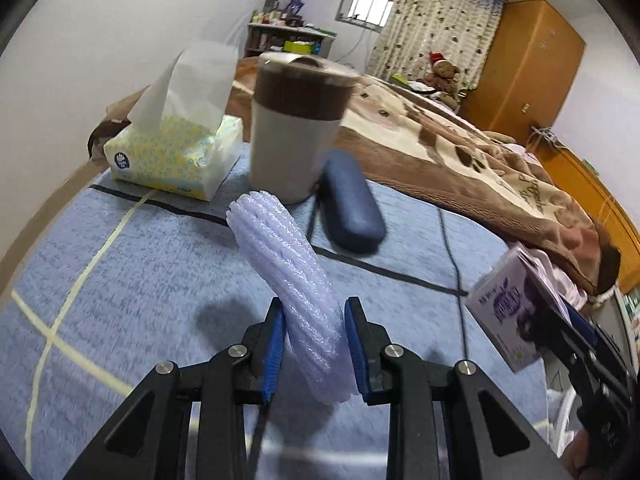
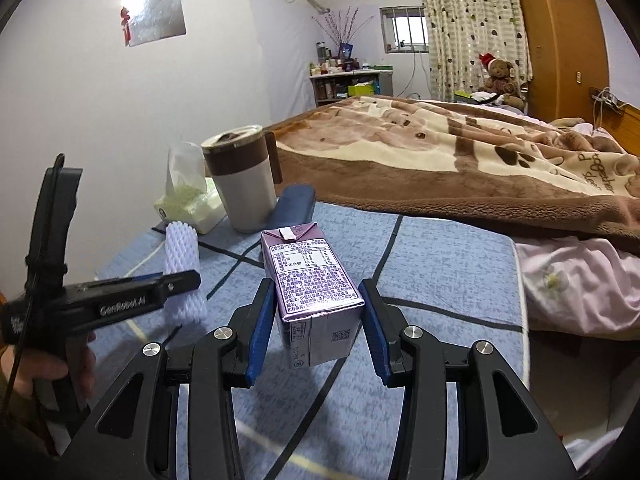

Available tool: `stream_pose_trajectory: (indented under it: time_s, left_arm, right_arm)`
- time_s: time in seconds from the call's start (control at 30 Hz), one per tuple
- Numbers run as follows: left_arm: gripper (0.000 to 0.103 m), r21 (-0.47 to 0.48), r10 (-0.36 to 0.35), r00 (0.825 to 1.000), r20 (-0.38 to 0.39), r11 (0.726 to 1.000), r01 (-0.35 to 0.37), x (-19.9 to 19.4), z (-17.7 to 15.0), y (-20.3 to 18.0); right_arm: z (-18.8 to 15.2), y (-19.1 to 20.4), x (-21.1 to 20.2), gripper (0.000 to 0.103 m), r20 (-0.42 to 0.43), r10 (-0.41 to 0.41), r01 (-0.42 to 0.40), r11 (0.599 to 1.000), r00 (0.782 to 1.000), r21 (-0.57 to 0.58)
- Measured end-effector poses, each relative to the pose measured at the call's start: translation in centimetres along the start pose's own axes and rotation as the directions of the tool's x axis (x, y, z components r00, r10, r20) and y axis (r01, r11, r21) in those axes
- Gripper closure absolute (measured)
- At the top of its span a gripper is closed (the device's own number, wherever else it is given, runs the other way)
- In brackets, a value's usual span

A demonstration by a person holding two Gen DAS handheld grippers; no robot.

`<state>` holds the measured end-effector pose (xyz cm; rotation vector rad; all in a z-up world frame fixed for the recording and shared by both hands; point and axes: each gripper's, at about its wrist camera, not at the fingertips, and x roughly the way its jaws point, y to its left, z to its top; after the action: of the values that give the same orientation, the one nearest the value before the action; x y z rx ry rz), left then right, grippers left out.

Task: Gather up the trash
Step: 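Carry the foam net with the left tool while the right tool carries the milk carton over the wastebasket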

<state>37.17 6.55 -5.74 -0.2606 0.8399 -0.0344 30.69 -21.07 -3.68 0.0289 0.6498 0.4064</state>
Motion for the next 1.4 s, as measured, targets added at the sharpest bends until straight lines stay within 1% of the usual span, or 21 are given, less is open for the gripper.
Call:
stream_pose_trajectory:
  time_s: [0.13,0.33,0.4,0.47,0.6,0.7,0.87,1.17,1.27,1.33,1.4]
  left_arm:
    - [0.073,0.02,-0.015,1.0,0.026,1.0,0.014,-2.8,-1.3,-1.0]
    - [0.073,0.056,-0.045,0.998,0.043,0.998,0.043,-6.7,-3.3,-2.6]
    - [0.073,0.082,-0.037,0.997,0.062,0.996,0.032,-7.9,-3.9,-3.5]
    - [0.073,0.098,-0.058,0.996,0.073,0.994,0.051,-9.5,-4.7,-4.3]
    - [0.073,0.141,-0.074,0.992,0.102,0.988,0.059,-11.9,-6.2,-6.0]
    - [0.073,0.145,-0.102,0.988,0.112,0.986,0.085,-13.4,-7.1,-6.8]
    - [0.073,0.167,-0.125,0.985,0.121,0.98,0.104,-15.4,-8.5,-8.3]
    - [0.073,0.242,-0.177,0.973,0.148,0.96,0.138,-18.7,-11.8,-11.7]
    - [0.073,0.273,-0.204,0.968,0.148,0.949,0.158,-19.6,-12.7,-13.2]
    - [0.073,0.301,-0.21,0.965,0.156,0.941,0.156,-20.1,-13.4,-14.3]
    - [0.073,0.32,-0.243,0.959,0.148,0.929,0.186,-20.7,-14.0,-15.5]
  right_arm:
    - [-0.4,0.0,-1.7,0.06,0.014,-0.006,0.006,1.0,1.0,0.008]
    - [-1.2,-0.5,-4.6,0.06,0.043,-0.02,0.018,0.999,0.999,0.049]
    - [-1.4,-0.6,-5.6,0.06,0.055,-0.028,0.025,0.998,0.998,0.06]
    - [-1.7,-0.9,-6.7,0.06,0.069,-0.037,0.032,0.997,0.997,0.073]
    - [-2.4,-1.1,-8.8,0.06,0.092,-0.054,0.045,0.995,0.994,0.09]
    - [-2.8,-1.1,-9.9,0.059,0.108,-0.074,0.064,0.994,0.991,0.093]
    - [-3.7,-1.6,-11.9,0.059,0.138,-0.091,0.076,0.991,0.986,0.115]
    - [-5.7,-3.3,-15.5,0.059,0.17,-0.161,0.137,0.98,0.972,0.147]
    - [-6.6,-4.0,-16.8,0.059,0.184,-0.186,0.156,0.973,0.965,0.169]
    - [-7.1,-4.6,-17.7,0.059,0.191,-0.207,0.172,0.968,0.96,0.185]
    - [-7.6,-5.2,-18.5,0.059,0.194,-0.228,0.189,0.961,0.954,0.2]
